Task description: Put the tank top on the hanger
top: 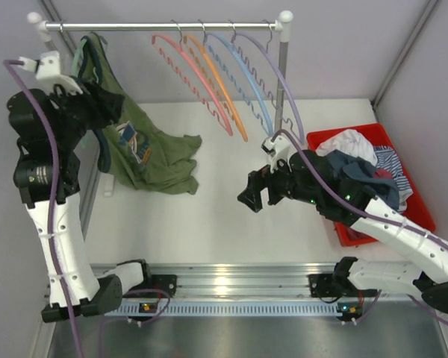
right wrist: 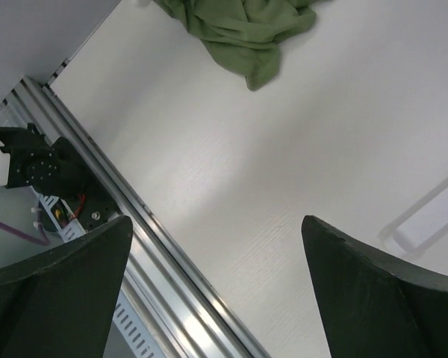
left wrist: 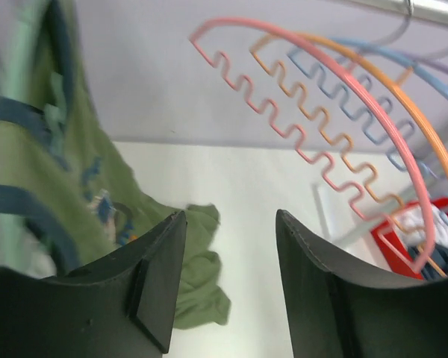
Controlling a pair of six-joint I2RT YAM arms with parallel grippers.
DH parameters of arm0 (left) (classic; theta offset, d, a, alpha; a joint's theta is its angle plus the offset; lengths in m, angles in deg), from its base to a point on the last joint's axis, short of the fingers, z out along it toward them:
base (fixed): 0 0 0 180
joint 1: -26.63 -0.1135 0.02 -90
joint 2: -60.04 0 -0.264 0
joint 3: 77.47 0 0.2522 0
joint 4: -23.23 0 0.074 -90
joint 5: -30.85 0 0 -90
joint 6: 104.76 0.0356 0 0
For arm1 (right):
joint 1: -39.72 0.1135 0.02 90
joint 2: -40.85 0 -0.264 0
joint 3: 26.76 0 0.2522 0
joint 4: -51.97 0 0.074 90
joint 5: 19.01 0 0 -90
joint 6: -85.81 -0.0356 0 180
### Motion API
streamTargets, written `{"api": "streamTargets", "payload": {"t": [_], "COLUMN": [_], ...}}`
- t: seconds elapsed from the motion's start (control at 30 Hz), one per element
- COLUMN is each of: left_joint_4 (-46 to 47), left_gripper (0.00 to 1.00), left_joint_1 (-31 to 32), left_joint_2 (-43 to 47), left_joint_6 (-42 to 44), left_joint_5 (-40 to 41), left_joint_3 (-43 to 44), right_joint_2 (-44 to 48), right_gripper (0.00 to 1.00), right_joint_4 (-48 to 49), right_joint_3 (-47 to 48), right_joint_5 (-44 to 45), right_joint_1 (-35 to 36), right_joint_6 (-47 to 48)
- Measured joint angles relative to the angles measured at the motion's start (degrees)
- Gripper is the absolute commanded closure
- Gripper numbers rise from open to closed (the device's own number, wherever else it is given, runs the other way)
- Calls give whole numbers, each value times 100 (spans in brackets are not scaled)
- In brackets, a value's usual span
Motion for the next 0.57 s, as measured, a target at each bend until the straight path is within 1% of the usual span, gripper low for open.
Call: {"api": "streamTargets", "payload": {"t": [0.03,0.07,0.13,0.17,0.23,0.27,0.4,0.5,0.57], "left_joint_4": [52,66,149,317,374,404,640,855,907], "left_gripper": [45,45,45,46,46,47,49,49,49], "left_joint_1": [232,629,1478,1998,2518,2669,2907,3283,3475], "left_joint_2": [90,153,201,271,446,551,1226,1794,2041], "left_joint_6": [-26,-31,-9,-15,-74,-140,-494,-721,-841], "left_joint_5": [7,181,522,767,986,1067,1355,1526,1574], "left_joint_3": [-267,-492,-933,-1351,-2114,-2494,-3919,-4765,-5152], "right_joint_2": [22,66,146,179,267,306,450,520,533], "right_gripper": [2,0,0,0,0,0,0,0,0], "right_joint_4": [37,94,120,127,153,157,173,212,214], "right_joint_3": [-4,-35,-79,-94,-164,-197,-457,-741,-890], "right_joint_5": [17,55,122,173,286,328,625,844,925], "right_joint_1": [0,-2,-7,-13,-31,-35,-42,-50,-57], "right_joint_6": [-4,-9,-9,-9,-11,-11,-61,-118,-177]}}
